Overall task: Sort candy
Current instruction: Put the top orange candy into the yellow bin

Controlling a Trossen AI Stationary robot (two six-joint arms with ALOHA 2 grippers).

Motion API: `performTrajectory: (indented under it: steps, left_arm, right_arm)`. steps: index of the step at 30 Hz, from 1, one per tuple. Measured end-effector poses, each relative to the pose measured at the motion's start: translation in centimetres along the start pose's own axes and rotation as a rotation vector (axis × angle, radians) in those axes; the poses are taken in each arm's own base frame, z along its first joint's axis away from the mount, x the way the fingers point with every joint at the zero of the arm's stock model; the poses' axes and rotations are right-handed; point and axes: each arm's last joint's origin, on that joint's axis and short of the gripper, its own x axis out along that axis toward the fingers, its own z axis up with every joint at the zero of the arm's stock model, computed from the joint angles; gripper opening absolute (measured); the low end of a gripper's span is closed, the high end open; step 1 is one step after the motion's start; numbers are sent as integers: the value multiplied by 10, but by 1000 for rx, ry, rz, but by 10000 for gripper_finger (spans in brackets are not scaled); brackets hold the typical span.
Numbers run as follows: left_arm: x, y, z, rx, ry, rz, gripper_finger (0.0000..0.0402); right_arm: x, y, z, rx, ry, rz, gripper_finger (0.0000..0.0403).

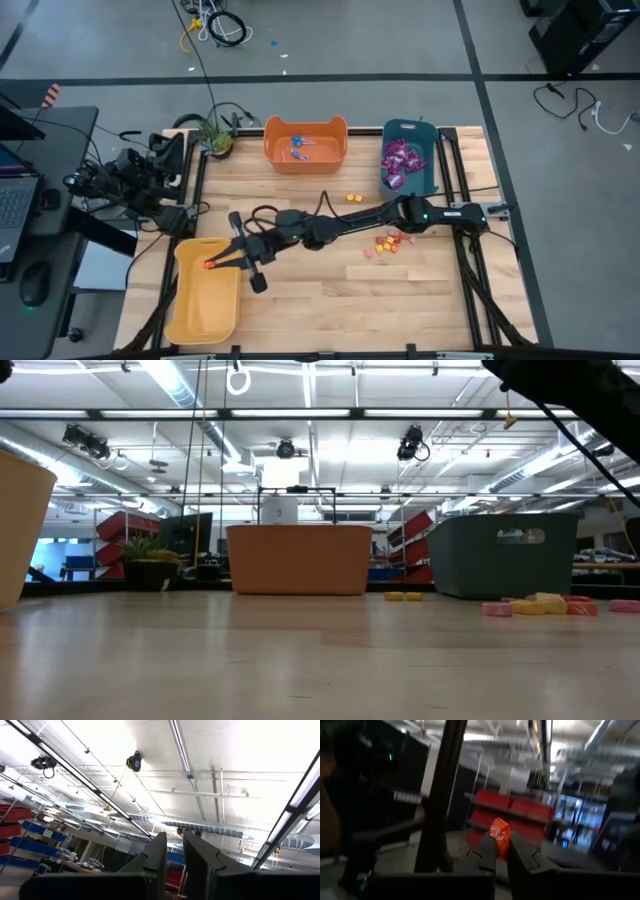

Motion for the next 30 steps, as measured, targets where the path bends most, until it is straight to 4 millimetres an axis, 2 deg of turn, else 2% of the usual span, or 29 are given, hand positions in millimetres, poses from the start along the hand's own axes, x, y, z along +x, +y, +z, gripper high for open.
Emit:
performTrajectory:
  steps: [8, 13, 20, 30]
  left_arm:
    - [0, 0, 0, 39, -1, 0, 67]
    - [0, 0, -1, 42, 9, -4, 67]
    - [0, -1, -3, 51, 22, -9, 67]
    - [0, -2, -5, 64, 41, -15, 67]
  right_arm:
    - [-3, 0, -18, 17, 170, -32, 19]
    - [-3, 1, -28, 17, 179, -52, 19]
    - [-8, 5, -98, 131, 178, -114, 19]
    - [-26, -2, -161, 297, 134, -193, 18]
